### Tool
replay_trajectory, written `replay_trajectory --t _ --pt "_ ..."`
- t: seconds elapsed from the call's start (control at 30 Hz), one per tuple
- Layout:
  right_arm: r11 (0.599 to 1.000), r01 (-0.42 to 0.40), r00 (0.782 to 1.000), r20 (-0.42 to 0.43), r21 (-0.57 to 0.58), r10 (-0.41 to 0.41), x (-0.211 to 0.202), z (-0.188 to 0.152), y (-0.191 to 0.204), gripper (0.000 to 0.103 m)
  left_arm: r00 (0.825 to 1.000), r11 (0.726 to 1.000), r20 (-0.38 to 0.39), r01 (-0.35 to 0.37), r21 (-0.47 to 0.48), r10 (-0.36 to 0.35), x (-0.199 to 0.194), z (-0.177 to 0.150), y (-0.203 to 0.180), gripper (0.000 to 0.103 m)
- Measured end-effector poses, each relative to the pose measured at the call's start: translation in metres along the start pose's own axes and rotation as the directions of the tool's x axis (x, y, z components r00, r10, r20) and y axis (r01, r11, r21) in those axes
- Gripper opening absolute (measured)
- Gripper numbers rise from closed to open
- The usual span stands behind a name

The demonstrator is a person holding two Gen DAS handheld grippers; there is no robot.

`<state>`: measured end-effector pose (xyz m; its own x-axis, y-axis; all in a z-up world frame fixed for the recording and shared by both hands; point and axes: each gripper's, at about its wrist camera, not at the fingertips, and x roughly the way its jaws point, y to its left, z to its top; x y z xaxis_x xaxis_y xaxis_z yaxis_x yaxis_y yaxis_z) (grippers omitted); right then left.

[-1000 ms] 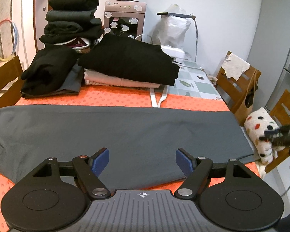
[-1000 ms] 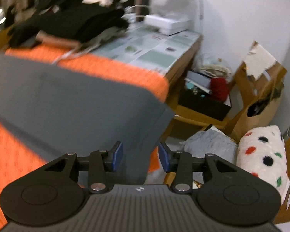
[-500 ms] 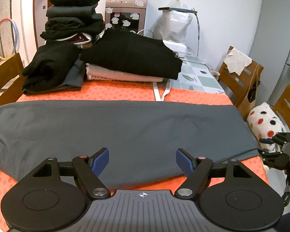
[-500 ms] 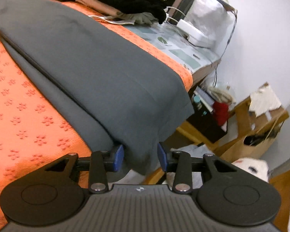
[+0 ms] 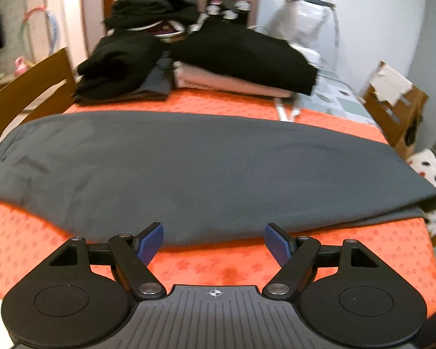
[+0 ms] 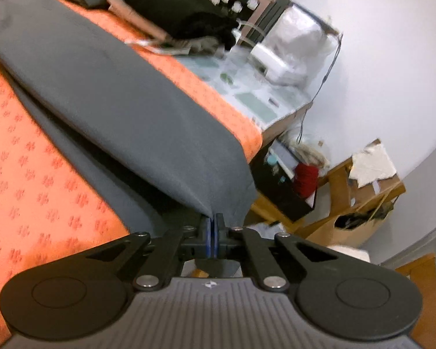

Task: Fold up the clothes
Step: 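Release the hem and smooth the folded trousers with the right tool, then grasp the trouser leg hem with the right tool and lift it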

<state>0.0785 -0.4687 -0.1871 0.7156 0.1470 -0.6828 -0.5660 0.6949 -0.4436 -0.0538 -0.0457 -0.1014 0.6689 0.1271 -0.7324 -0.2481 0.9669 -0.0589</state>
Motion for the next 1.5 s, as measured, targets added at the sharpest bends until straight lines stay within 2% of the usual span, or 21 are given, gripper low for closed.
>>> replay_trajectory --t 0.07,0.13,0.23,0.27,0.37,0.4,0.43,0.5,0.53,0.6,0.7,0.8,0.9,0.93,1.0,1.1,1.13,1.2,1.4,1.47,1.5 --pt "1.0 -0.006 1.0 -0.026 -0.003 0.006 0.004 -0.003 0.002 0.007 1.0 0.999 -0.007 -0.022 -0.03 0.022 0.001 -0.005 0.01 0.078" --pt "1.0 -0.015 0.999 -0.048 0.007 0.015 0.005 -0.001 0.002 0.02 0.999 0.997 -0.009 -0.044 -0.057 0.044 0.001 -0.009 0.019 0.078" --pt "0.997 -0.034 0.998 -0.047 0.066 0.037 -0.001 0.005 -0.004 0.034 0.998 0.994 -0.006 -0.058 -0.091 0.057 0.0 -0.013 0.029 0.078" --pt "0.995 -0.036 0.998 -0.049 0.089 0.041 -0.004 0.007 -0.006 0.037 0.998 0.994 -0.005 -0.059 -0.096 0.058 0.0 -0.014 0.032 0.078" --pt "0.972 -0.053 0.996 -0.053 0.227 0.066 -0.013 0.01 -0.016 0.048 0.999 0.993 0.004 -0.053 -0.108 0.054 0.0 -0.017 0.036 0.078" --pt "0.953 -0.059 0.996 -0.05 0.298 0.077 -0.015 0.008 -0.021 0.051 0.999 0.993 0.005 -0.049 -0.11 0.05 0.0 -0.017 0.037 0.079" --pt "0.917 -0.067 0.995 -0.044 0.394 0.091 -0.016 0.003 -0.027 0.051 0.999 0.993 0.006 -0.045 -0.11 0.046 0.0 -0.018 0.037 0.079" --pt "0.816 -0.08 0.993 -0.026 0.572 0.116 -0.017 -0.009 -0.04 0.051 0.999 0.994 0.007 -0.036 -0.103 0.037 -0.001 -0.018 0.036 0.079" --pt "0.748 -0.086 0.992 -0.015 0.659 0.128 -0.017 -0.017 -0.046 0.051 0.999 0.995 0.008 -0.031 -0.098 0.032 -0.001 -0.017 0.035 0.079" --pt "0.567 -0.098 0.989 0.017 0.818 0.147 -0.014 -0.038 -0.055 0.051 1.0 0.995 0.013 -0.021 -0.094 0.022 -0.003 -0.016 0.035 0.079" --pt "0.3 -0.131 0.984 0.087 0.945 0.157 -0.01 -0.068 -0.057 0.052 1.0 0.995 0.022 -0.009 -0.095 0.011 -0.005 -0.013 0.034 0.079" --pt "0.02 -0.175 0.973 0.17 0.984 0.157 0.0 -0.094 -0.049 0.058 0.999 0.995 0.033 0.001 -0.096 0.002 -0.007 -0.008 0.033 0.079" --pt "-0.271 -0.206 0.957 0.251 0.94 0.146 0.015 -0.118 -0.035 0.063 0.999 0.995 0.049 0.011 -0.097 -0.006 -0.009 -0.001 0.031 0.079" --pt "-0.347 -0.206 0.952 0.269 0.915 0.143 0.021 -0.124 -0.029 0.066 0.999 0.995 0.054 0.014 -0.098 -0.009 -0.008 0.002 0.031 0.079" --pt "-0.46 -0.195 0.947 0.289 0.866 0.142 0.032 -0.132 -0.017 0.068 0.998 0.995 0.058 0.022 -0.097 -0.017 -0.008 0.006 0.029 0.079" --pt "-0.591 -0.167 0.939 0.311 0.789 0.149 0.05 -0.14 0.0 0.074 0.998 0.996 0.058 0.033 -0.079 -0.029 -0.005 0.01 0.024 0.079" --pt "-0.624 -0.162 0.937 0.318 0.764 0.145 0.055 -0.142 0.005 0.074 0.998 0.997 0.057 0.035 -0.072 -0.031 -0.005 0.011 0.023 0.079" --pt "-0.665 -0.161 0.936 0.326 0.729 0.131 0.065 -0.145 0.011 0.076 0.998 0.997 0.053 0.039 -0.062 -0.036 -0.003 0.014 0.019 0.079" --pt "-0.708 -0.172 0.933 0.344 0.685 0.106 0.105 -0.147 0.008 0.076 0.997 0.998 0.057 0.054 -0.036 -0.052 0.0 0.024 0.009 0.079" --pt "-0.726 -0.177 0.935 0.343 0.665 0.086 0.116 -0.149 0.005 0.07 0.996 0.998 0.06 0.062 -0.031 -0.06 0.002 0.028 0.006 0.079" --pt "-0.734 -0.175 0.939 0.335 0.656 0.076 0.119 -0.15 0.004 0.061 0.996 0.997 0.062 0.066 -0.028 -0.065 0.003 0.029 0.004 0.079"
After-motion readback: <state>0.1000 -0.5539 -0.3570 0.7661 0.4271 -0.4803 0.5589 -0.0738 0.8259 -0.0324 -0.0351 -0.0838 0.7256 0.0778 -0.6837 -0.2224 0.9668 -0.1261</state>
